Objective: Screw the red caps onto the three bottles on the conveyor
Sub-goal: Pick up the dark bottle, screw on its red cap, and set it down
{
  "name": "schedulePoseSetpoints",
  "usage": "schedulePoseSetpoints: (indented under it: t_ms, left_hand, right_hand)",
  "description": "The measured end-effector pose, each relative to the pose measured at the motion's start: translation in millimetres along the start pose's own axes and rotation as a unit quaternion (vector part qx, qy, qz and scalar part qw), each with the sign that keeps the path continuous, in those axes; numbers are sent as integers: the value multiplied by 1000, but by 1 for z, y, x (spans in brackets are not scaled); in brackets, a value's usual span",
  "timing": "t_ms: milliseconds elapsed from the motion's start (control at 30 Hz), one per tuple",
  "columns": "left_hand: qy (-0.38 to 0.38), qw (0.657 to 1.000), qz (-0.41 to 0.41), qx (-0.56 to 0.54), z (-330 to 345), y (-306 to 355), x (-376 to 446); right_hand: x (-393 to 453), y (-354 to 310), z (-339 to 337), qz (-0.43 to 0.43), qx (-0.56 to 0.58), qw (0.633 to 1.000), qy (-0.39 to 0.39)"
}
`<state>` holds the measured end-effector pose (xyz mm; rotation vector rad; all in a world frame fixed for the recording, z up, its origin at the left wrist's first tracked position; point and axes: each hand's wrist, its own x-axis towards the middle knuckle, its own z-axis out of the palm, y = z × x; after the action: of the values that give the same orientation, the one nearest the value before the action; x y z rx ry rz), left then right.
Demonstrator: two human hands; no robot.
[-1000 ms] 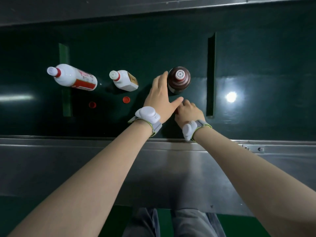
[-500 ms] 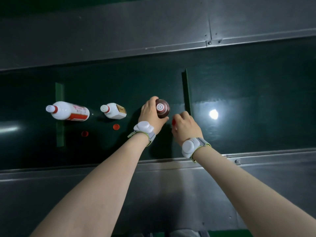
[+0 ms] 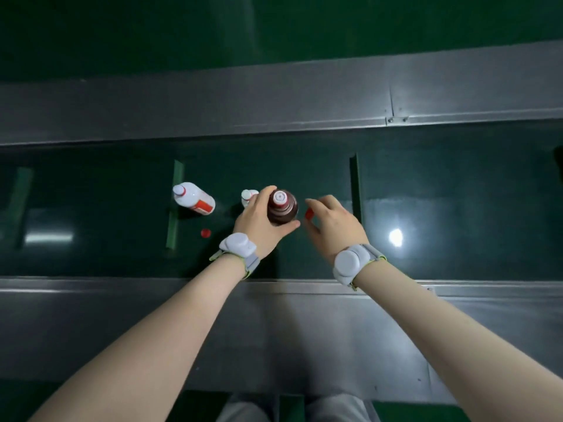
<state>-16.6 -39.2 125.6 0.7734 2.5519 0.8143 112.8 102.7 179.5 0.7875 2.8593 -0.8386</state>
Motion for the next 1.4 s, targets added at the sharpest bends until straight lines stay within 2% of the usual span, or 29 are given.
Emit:
schedulePoseSetpoints:
  t_ms: [167,300,467,700,933,1100,1400]
  left_hand:
    - [0,999,49,10,-82,27,-24]
    - [-7,997,83,6,-149,53,-47]
    - [6,990,138,18,-216,67,-73]
    - [21,982,179,55,-288,62,-104]
    - [40,979,191,60,-323,68,-120]
    - [35,977,202,67,-343,62,-128]
    - [8,977,207,57,-369,42,-138]
  right_hand:
    - [-18,-66,-66,-35,86,992,82]
    - [-33,-129,-115,-81,77,987,113]
    - [-57,-197,-161,-161,3,982,96]
    - [-96,-275,-208,-196,-101,974,49]
    - [-113,-328,-228,-176,-136,973,62]
    - [-120,-358,-237,-169,-190,966,39]
    - [-122,-384,-229,-189,-187,964,12]
